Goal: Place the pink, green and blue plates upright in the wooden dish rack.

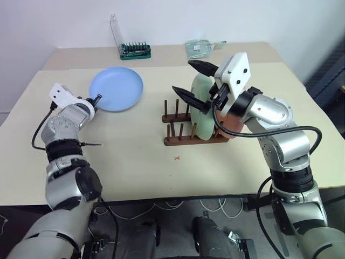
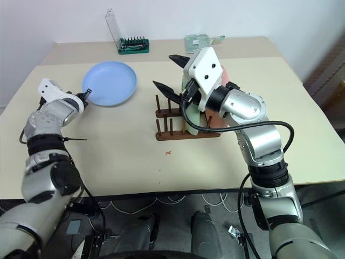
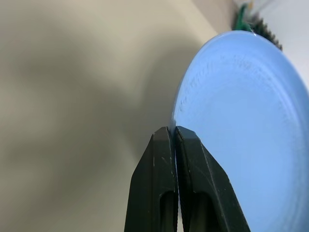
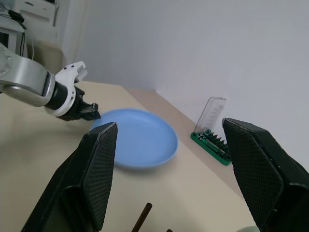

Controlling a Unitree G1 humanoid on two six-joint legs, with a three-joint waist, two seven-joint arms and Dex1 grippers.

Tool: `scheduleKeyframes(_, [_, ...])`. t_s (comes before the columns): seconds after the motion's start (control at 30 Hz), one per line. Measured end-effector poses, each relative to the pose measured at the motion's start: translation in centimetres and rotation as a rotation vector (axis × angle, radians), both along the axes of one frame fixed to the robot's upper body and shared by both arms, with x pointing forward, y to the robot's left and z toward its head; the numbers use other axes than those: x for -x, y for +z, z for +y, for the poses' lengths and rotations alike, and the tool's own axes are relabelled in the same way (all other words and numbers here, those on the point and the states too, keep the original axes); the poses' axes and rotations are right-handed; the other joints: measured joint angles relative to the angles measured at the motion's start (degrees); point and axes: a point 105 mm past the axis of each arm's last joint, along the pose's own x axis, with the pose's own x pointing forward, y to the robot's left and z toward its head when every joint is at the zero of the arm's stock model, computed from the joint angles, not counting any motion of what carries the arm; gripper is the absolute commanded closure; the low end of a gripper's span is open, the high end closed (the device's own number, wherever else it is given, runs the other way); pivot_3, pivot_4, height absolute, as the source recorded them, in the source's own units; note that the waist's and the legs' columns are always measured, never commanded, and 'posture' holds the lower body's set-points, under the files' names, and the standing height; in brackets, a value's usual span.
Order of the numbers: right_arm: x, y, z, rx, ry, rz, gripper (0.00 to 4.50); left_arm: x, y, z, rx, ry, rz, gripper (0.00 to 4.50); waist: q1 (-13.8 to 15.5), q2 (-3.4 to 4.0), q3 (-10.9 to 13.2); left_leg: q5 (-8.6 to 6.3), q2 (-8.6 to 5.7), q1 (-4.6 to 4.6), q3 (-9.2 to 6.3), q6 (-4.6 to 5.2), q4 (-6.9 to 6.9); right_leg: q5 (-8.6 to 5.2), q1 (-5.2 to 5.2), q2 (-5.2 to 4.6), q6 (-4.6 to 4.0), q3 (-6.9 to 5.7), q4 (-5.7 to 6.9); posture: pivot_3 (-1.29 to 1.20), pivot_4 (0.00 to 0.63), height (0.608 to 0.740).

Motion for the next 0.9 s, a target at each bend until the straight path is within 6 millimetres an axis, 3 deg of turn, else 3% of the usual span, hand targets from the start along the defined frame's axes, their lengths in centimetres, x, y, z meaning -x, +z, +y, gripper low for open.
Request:
scheduleKeyframes(0.13, [0.0, -0.2, 0.0, 0.0, 0.0, 0.007, 0.95, 2.2, -0.2, -0.7, -0.046, -0.018, 0.012, 4.43, 0.13, 0.0, 0.0, 0.01, 0.0, 0.0, 0.01, -0.01, 0.03, 0.0, -0.01, 0.01, -0.01, 0.0, 0.03, 0.0, 0.15, 0.74])
scheduleKeyframes(0.37, [0.3, -0.7, 0.4, 0.042, 0.031, 0.0, 0.95, 3.3, 3.4, -2.2, -0.089, -0.073, -0.133, 4.43, 0.77, -0.01, 0.0, 0.0, -0.04, 0.0, 0.04, -0.01, 0.1, 0.0, 0.09, 0.0, -0.01, 0.01, -0.07, 0.0, 0.15, 0.74])
scheduleKeyframes(0.5, [-0.2, -0.8, 1.1, 0.242, 0.018, -0.157, 0.07, 2.7, 4.8, -3.9, -0.074, -0.121, -0.181, 4.5, 0.71, -0.03, 0.02, 0.02, -0.04, 0.0, 0.05, -0.03, 0.12, 0.0, 0.08, 0.01, -0.01, -0.01, -0.05, 0.0, 0.15, 0.74])
scheduleKeyframes(0.67, [-1.1, -1.6, 2.9, 0.498, 0.006, -0.435, 0.07, 2.2, 9.7, -7.1, -0.115, -0.202, -0.315, 4.5, 0.47, -0.05, 0.01, 0.16, -0.03, 0.01, 0.1, -0.3, 0.06, 0.0, 0.09, 0.0, 0.0, 0.0, -0.15, 0.0, 0.15, 0.74])
scheduleKeyframes(0.77, [-1.6, -3.0, 3.8, 0.625, 0.03, -0.537, 0.07, 2.1, 9.9, -8.1, -0.114, -0.228, -0.316, 4.5, 0.33, -0.05, 0.02, 0.17, -0.02, 0.01, 0.11, -0.31, 0.06, 0.0, 0.08, 0.01, 0.0, 0.02, -0.12, 0.0, 0.15, 0.74])
scheduleKeyframes(0.9, [-2.8, -3.4, 4.4, 0.729, 0.0, -0.65, 0.07, 2.3, 9.8, -9.6, -0.126, -0.279, -0.299, 4.5, 0.47, -0.06, 0.02, 0.17, -0.02, -0.01, 0.11, -0.31, 0.09, 0.0, 0.07, 0.01, -0.01, 0.02, -0.13, 0.0, 0.15, 0.74])
